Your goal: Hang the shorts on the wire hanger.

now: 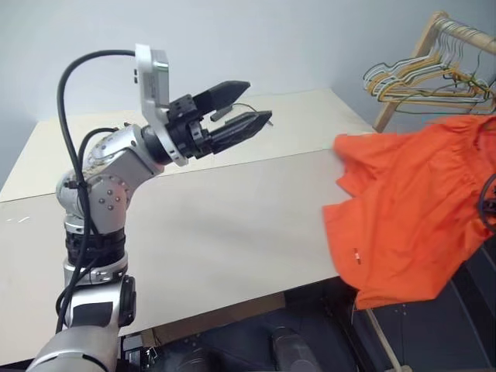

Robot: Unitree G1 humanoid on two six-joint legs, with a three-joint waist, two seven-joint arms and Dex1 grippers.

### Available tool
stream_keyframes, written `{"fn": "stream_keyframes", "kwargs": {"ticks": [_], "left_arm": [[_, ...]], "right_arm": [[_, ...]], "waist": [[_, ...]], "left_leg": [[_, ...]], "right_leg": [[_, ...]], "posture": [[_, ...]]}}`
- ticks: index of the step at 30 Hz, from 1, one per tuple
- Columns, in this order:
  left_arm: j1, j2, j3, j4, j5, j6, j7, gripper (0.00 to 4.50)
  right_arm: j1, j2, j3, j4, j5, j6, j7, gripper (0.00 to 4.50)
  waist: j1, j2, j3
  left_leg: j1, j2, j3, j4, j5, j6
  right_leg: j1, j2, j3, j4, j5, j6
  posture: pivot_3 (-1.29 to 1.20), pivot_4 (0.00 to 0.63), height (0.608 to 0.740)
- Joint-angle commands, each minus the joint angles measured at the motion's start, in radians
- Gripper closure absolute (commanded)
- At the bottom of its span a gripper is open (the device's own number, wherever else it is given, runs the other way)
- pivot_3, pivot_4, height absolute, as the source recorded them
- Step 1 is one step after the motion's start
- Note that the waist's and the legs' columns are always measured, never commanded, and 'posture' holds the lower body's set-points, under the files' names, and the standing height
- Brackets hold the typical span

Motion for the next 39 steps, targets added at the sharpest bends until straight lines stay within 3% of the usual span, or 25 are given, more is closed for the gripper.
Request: {"fn": "stream_keyframes", "kwargs": {"ticks": [1, 7, 14, 20, 30, 37, 39], "left_arm": [[-0.026, 0.026, 0.02, -0.01, -0.015, -0.004, -0.018, 0.05], [0.002, 0.057, 0.033, -0.043, -0.029, 0.002, -0.027, 0.05], [0.016, 0.037, 0.048, -0.074, -0.053, 0.002, 0.032, 0.05], [0.02, 0.043, 0.056, -0.08, -0.069, 0.003, 0.048, 0.05], [0.016, 0.057, 0.045, -0.068, -0.072, -0.003, 0.033, 0.05], [0.02, 0.059, 0.036, -0.069, -0.064, -0.008, 0.013, 0.05], [0.02, 0.064, 0.032, -0.064, -0.055, -0.012, -0.001, 0.0]], "right_arm": [[-0.1, -0.025, -0.029, 0.05, -0.051, 0.008, -0.091, 4.5], [-0.266, 0.008, -0.011, 0.166, -0.185, 0.005, -0.171, 4.5], [-0.521, 0.045, -0.018, 0.417, -0.354, -0.131, -0.288, 4.5], [-0.634, 0.033, -0.038, 0.6, -0.419, -0.218, -0.343, 4.5], [-0.654, -0.013, -0.147, 0.809, -0.429, -0.355, -0.457, 4.5], [-0.618, -0.014, -0.135, 0.821, -0.425, -0.356, -0.444, 4.5], [-0.602, -0.001, -0.103, 0.786, -0.428, -0.335, -0.416, 3.9]], "waist": [[-0.006, 0.0, 0.0], [-0.017, 0.001, 0.0], [-0.019, 0.004, 0.002], [-0.015, 0.005, 0.002], [-0.017, 0.008, 0.002], [-0.019, 0.009, 0.002], [-0.02, 0.009, 0.002]], "left_leg": [[0.0, 0.0, 0.001, -0.001, 0.0, 0.0], [0.001, 0.0, 0.004, -0.004, 0.0, 0.0], [0.002, -0.002, 0.006, -0.004, 0.0, 0.0], [0.001, -0.003, 0.006, -0.006, 0.0, 0.001], [0.0, -0.004, 0.007, -0.008, -0.001, 0.002], [0.0, -0.005, 0.007, -0.008, -0.002, 0.003], [0.0, -0.005, 0.007, -0.008, -0.002, 0.003]], "right_leg": [[-0.001, 0.0, 0.001, 0.0, 0.0, 0.0], [-0.002, 0.0, 0.004, -0.001, 0.0, 0.002], [-0.003, 0.001, 0.009, -0.002, 0.0, 0.003], [-0.003, 0.0, 0.01, -0.004, -0.001, 0.004], [-0.002, 0.0, 0.012, -0.012, 0.001, 0.007], [-0.001, 0.0, 0.012, -0.013, 0.001, 0.008], [0.0, 0.0, 0.013, -0.013, 0.001, 0.009]], "posture": [[-0.3, 0.085, 0.74], [-0.27, 0.082, 0.74], [-0.25, 0.077, 0.74], [-0.24, 0.077, 0.74], [-0.25, 0.07, 0.74], [-0.26, 0.064, 0.74], [-0.26, 0.065, 0.74]]}}
